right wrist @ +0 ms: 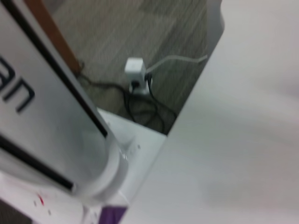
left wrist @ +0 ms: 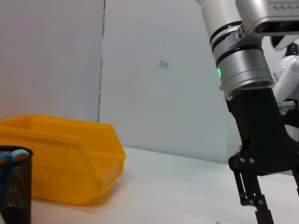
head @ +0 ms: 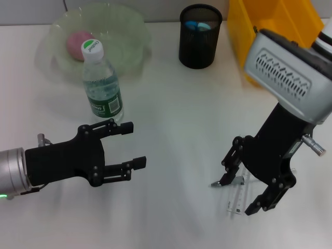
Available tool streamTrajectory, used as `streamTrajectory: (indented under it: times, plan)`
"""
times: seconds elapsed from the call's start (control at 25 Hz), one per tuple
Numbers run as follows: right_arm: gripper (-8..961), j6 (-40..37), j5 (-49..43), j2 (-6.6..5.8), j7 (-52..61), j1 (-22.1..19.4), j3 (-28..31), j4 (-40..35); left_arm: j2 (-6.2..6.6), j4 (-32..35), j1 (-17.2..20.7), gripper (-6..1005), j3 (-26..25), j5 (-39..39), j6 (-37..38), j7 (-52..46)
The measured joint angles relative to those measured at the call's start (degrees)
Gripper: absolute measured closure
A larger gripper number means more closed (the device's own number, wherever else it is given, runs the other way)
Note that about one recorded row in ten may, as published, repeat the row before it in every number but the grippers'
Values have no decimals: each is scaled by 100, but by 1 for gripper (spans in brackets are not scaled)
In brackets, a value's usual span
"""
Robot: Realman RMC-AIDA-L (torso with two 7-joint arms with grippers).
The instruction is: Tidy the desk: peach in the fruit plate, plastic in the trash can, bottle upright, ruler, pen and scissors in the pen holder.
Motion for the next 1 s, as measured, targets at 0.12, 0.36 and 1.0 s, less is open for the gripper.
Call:
streamTrajectory:
  times: [0.12,0.36,1.0]
  plan:
    - [301,122,-176,5,-335,60,-46,-21,-7,10,4,202,-18,-7,-16,-1]
    - [301,446,-458,18,-927,136,-382,-14,-18,-14,115,202,-95,-313,-39,-1]
    - [300,554,-443,82,-1685,104,-1325,-142,6,17,288,202,-82,-561,-57,-152]
